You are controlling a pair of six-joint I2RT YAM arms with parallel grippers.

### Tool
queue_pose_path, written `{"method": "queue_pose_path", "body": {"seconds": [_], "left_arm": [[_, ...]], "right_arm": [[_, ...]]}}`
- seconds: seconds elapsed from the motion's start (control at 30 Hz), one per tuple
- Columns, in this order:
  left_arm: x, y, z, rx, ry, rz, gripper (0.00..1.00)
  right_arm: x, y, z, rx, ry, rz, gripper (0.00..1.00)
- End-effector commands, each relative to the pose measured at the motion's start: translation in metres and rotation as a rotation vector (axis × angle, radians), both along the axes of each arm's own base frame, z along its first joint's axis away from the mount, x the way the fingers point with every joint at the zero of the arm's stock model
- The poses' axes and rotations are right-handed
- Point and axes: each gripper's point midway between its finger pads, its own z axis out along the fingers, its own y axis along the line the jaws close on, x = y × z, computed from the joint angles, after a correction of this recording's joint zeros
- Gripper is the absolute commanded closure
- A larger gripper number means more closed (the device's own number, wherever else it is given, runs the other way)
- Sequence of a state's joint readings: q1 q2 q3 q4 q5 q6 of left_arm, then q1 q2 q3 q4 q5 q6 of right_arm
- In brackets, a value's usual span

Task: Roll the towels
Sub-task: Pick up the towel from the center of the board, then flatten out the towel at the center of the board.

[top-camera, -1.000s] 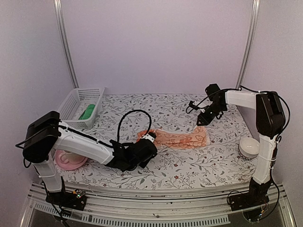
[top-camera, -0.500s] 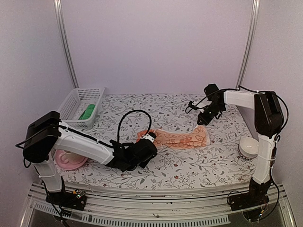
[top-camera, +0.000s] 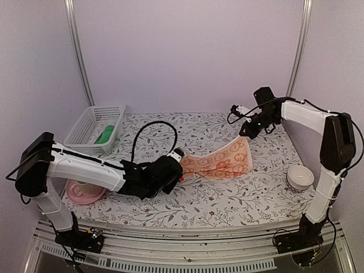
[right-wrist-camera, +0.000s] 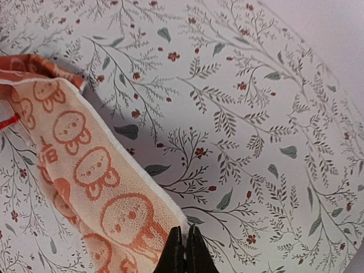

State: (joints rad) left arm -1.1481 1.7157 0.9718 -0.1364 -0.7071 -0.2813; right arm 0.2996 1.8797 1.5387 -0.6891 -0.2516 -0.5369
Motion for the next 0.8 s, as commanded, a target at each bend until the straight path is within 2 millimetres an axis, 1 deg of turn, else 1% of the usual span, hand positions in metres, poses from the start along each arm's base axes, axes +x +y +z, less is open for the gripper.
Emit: {"method": "queue_pose_path", "body": {"seconds": [0.0,0.07,0.13,0.23,0.27,0.3,0.33,0.37,0.43,0.5,0.57,0.6,0.63,0.7,0.77], "left_arm": [[0.018,0.025,0.071,-0.019,-0.117,0.046,1.0],[0.018,0.038,0.088,-0.004,-0.142,0.074,1.0],[0.013,0.049,0.101,0.007,-0.158,0.095,1.0],[0.001,0.064,0.123,0.006,-0.201,0.135,1.0],[-0.004,0.069,0.132,0.009,-0.216,0.148,1.0],[-0.009,0.075,0.139,0.014,-0.234,0.164,1.0],[-0.014,0.079,0.15,0.011,-0.256,0.179,1.0],[-0.019,0.085,0.161,0.015,-0.282,0.2,1.0],[-0.028,0.094,0.18,0.018,-0.32,0.239,1.0],[-0.036,0.101,0.192,0.026,-0.34,0.26,1.0],[-0.039,0.101,0.195,0.028,-0.336,0.259,1.0],[-0.039,0.1,0.195,0.035,-0.334,0.255,1.0],[-0.038,0.099,0.192,0.042,-0.328,0.249,1.0],[-0.031,0.098,0.182,0.074,-0.307,0.246,1.0],[-0.016,0.1,0.169,0.102,-0.269,0.249,1.0]], "right_arm": [[-0.013,-0.01,0.096,0.134,-0.215,0.033,0.98],[-0.026,-0.018,0.123,0.176,-0.282,0.046,0.98],[-0.046,-0.024,0.148,0.209,-0.347,0.067,0.98],[-0.084,-0.03,0.18,0.236,-0.456,0.109,0.98],[-0.096,-0.032,0.187,0.24,-0.488,0.116,0.98],[-0.108,-0.034,0.201,0.245,-0.539,0.121,0.98],[-0.119,-0.038,0.209,0.247,-0.574,0.119,0.98],[-0.13,-0.041,0.222,0.252,-0.622,0.116,0.98],[-0.15,-0.047,0.235,0.255,-0.681,0.108,0.98],[-0.166,-0.052,0.248,0.26,-0.741,0.092,0.98],[-0.172,-0.058,0.252,0.262,-0.771,0.058,0.98],[-0.169,-0.061,0.247,0.254,-0.765,0.037,0.98],[-0.164,-0.064,0.241,0.243,-0.753,0.014,0.98],[-0.148,-0.069,0.223,0.212,-0.722,-0.032,0.98],[-0.126,-0.074,0.197,0.166,-0.682,-0.078,0.98]]}}
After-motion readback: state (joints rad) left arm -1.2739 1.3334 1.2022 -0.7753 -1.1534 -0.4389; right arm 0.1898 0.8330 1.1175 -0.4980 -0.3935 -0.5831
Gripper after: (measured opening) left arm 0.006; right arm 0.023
